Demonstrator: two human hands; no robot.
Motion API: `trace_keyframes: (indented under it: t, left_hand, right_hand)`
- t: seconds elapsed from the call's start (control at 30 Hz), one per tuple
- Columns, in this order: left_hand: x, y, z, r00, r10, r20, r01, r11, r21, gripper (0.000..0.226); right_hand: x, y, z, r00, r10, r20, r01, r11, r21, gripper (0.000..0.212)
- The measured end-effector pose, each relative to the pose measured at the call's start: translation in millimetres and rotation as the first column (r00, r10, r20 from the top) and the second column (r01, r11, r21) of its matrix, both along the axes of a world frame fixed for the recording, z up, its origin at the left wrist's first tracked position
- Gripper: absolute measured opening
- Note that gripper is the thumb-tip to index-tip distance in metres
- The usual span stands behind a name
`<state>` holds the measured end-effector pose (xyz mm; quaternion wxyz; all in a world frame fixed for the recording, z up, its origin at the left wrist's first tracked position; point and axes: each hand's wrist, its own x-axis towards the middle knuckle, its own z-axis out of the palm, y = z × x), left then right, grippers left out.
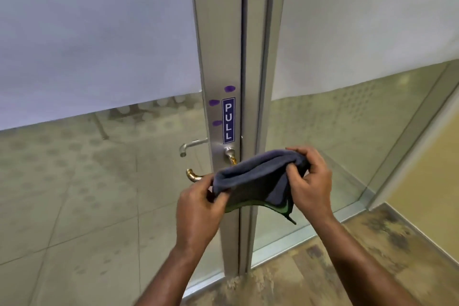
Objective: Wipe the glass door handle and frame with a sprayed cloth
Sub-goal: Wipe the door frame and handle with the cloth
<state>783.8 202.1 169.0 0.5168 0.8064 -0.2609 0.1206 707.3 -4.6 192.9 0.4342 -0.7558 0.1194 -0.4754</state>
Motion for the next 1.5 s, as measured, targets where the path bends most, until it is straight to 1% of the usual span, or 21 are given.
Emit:
trace_keyframes:
  t: [0.07, 0.13, 0.2, 0.27, 0.37, 0.43, 0.53, 0.57, 0.63, 0.7, 0.77, 0.83, 0.87, 0.9, 0.93, 1.03, 1.1, 1.17, 1.3, 1.4, 1.5]
  left_hand:
    - [10.0, -2.7, 18.6, 0.984, 0.015, 0.176, -0.034, 0.994, 0.107, 0.015]
    - [16.4, -14.7, 41.9, 0.948, -0.005, 0.317, -0.024, 0.996, 0.088, 0.018]
    - [25.1, -31.0, 63.3, 0.918, -0.069, 0.391, 0.045, 0.996, 0.071, 0.018]
    - [30.7, -46.6, 81.5, 0.897, -0.14, 0.419, 0.108, 0.989, 0.1, 0.017]
    - [32.9, -67.3, 103.2, 0.855, -0.238, 0.461, 0.158, 0.966, 0.207, 0.021]
    - [33.9, -77.6, 112.7, 0.824, -0.268, 0.5, 0.164, 0.956, 0.243, 0.022]
    - [33.4, -83.5, 120.2, 0.832, -0.275, 0.483, 0.187, 0.957, 0.222, 0.024]
    - [32.4, -84.0, 122.9, 0.842, -0.259, 0.474, 0.181, 0.962, 0.203, 0.025]
    - [31.2, -85.5, 131.3, 0.86, -0.218, 0.461, 0.142, 0.971, 0.194, 0.028]
    - [33.3, -88.9, 141.6, 0.868, -0.216, 0.447, 0.118, 0.964, 0.237, 0.034]
    - [35.0, -90.4, 150.4, 0.868, -0.263, 0.422, 0.131, 0.939, 0.317, 0.042]
    - [37.5, -84.3, 154.8, 0.849, -0.276, 0.45, 0.117, 0.929, 0.35, 0.051]
    - [40.2, -77.4, 154.8, 0.842, -0.263, 0.47, 0.109, 0.938, 0.33, 0.053]
    - [43.8, -68.1, 154.2, 0.842, -0.238, 0.484, 0.098, 0.95, 0.297, 0.052]
    - [49.7, -56.9, 152.1, 0.848, -0.199, 0.492, 0.076, 0.963, 0.258, 0.049]
    - [80.5, -19.9, 142.2, 0.831, -0.004, 0.556, -0.067, 0.992, 0.108, 0.034]
    - [102.3, 1.5, 138.0, 0.783, 0.133, 0.608, -0.173, 0.985, 0.007, 0.028]
    - [122.2, 16.4, 136.9, 0.703, 0.21, 0.68, -0.264, 0.964, -0.025, 0.026]
    - [153.6, 23.1, 142.2, 0.528, 0.116, 0.841, -0.371, 0.923, 0.106, 0.039]
    - [166.8, 12.0, 144.9, 0.455, 0.018, 0.89, -0.421, 0.886, 0.197, 0.047]
    - [176.0, 1.5, 136.5, 0.407, -0.062, 0.911, -0.506, 0.816, 0.281, 0.059]
  right_hand:
    - [9.4, 2.3, 6.3, 0.988, -0.126, 0.089, 0.127, 0.992, 0.001, 0.027]
    - [19.5, 4.7, 7.6, 0.937, -0.304, 0.17, 0.298, 0.953, 0.061, 0.032]
    - [26.8, 13.0, 3.2, 0.87, -0.447, 0.208, 0.429, 0.894, 0.128, 0.039]
    - [29.5, 28.7, -7.4, 0.842, -0.475, 0.256, 0.47, 0.879, 0.086, 0.039]
    - [39.6, 53.0, -21.9, 0.905, -0.324, 0.277, 0.352, 0.934, -0.058, 0.036]
    - [55.0, 61.3, -19.4, 0.957, -0.203, 0.207, 0.227, 0.969, -0.095, 0.052]
    - [76.5, 59.0, -10.5, 0.983, -0.101, 0.156, 0.089, 0.992, 0.087, 0.073]
    - [83.3, 55.6, -8.5, 0.989, -0.089, 0.12, 0.076, 0.991, 0.112, 0.075]
    - [97.6, 46.4, -3.3, 0.995, -0.093, 0.028, 0.091, 0.994, 0.063, 0.077]
    - [110.6, 39.3, 7.4, 0.998, -0.011, 0.062, 0.002, 0.99, 0.142, 0.075]
    - [120.9, 36.3, 20.9, 0.979, 0.045, 0.2, -0.092, 0.968, 0.232, 0.066]
    - [130.4, 29.8, 26.7, 0.962, 0.038, 0.272, -0.112, 0.959, 0.262, 0.068]
    - [136.1, 26.7, 29.1, 0.971, 0.008, 0.238, -0.071, 0.963, 0.259, 0.072]
    - [142.1, 23.8, 30.6, 0.984, -0.011, 0.177, -0.031, 0.972, 0.232, 0.072]
    - [148.9, 21.1, 30.3, 0.992, -0.053, 0.113, 0.035, 0.988, 0.152, 0.072]
    - [163.9, 21.2, 24.2, 0.994, -0.087, 0.063, 0.093, 0.99, -0.107, 0.075]
    - [168.7, 23.8, 19.5, 0.991, -0.123, 0.05, 0.132, 0.962, -0.238, 0.08]
    - [173.1, 22.4, 17.5, 0.987, -0.151, 0.051, 0.159, 0.939, -0.305, 0.082]
    - [177.5, 22.2, 18.7, 0.987, -0.16, 0.012, 0.144, 0.852, -0.503, 0.081]
    - [176.6, 22.9, 19.6, 0.986, -0.16, -0.054, 0.086, 0.753, -0.653, 0.078]
    - [170.2, 14.9, 11.3, 0.983, -0.157, -0.099, 0.039, 0.698, -0.715, 0.073]
